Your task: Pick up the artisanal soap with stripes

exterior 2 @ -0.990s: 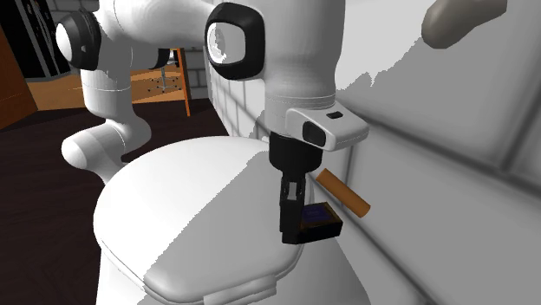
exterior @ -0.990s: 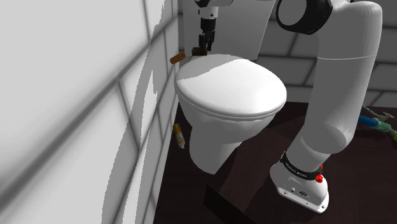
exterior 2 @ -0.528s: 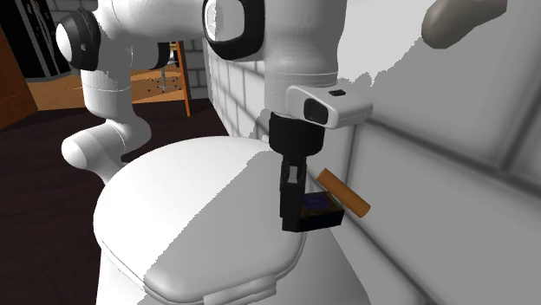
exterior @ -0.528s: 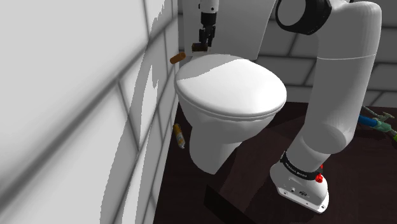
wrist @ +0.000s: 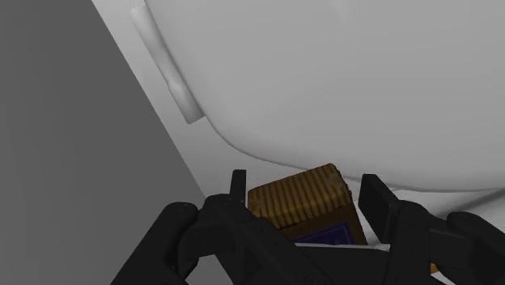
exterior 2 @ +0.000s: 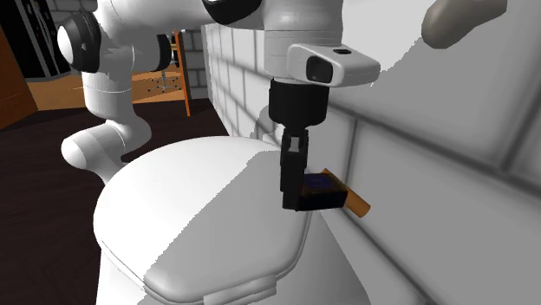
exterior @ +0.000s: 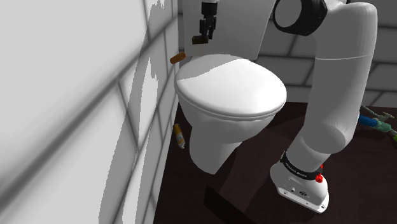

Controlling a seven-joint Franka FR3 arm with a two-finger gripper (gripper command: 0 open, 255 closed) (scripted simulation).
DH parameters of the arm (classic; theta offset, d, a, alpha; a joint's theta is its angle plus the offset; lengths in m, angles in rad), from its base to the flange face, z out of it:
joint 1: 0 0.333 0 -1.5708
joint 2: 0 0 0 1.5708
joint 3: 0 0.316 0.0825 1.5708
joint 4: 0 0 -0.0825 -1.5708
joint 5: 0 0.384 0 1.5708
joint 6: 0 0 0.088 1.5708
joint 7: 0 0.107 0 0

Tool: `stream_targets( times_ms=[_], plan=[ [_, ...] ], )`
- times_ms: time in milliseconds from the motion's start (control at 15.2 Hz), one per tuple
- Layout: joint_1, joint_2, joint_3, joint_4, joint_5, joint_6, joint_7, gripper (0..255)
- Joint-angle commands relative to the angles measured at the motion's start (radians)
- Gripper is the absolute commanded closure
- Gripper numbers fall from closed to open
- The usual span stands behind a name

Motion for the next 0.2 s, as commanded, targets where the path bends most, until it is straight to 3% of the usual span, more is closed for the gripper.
stream_targets(
  times_ms=[0, 132],
  plan=[
    [-0.005, 0.013, -0.001, 0.052, 0.003, -0.036, -0.001, 255],
    [-0.006, 0.014, -0.001, 0.056, 0.003, -0.039, -0.001, 255]
  ],
)
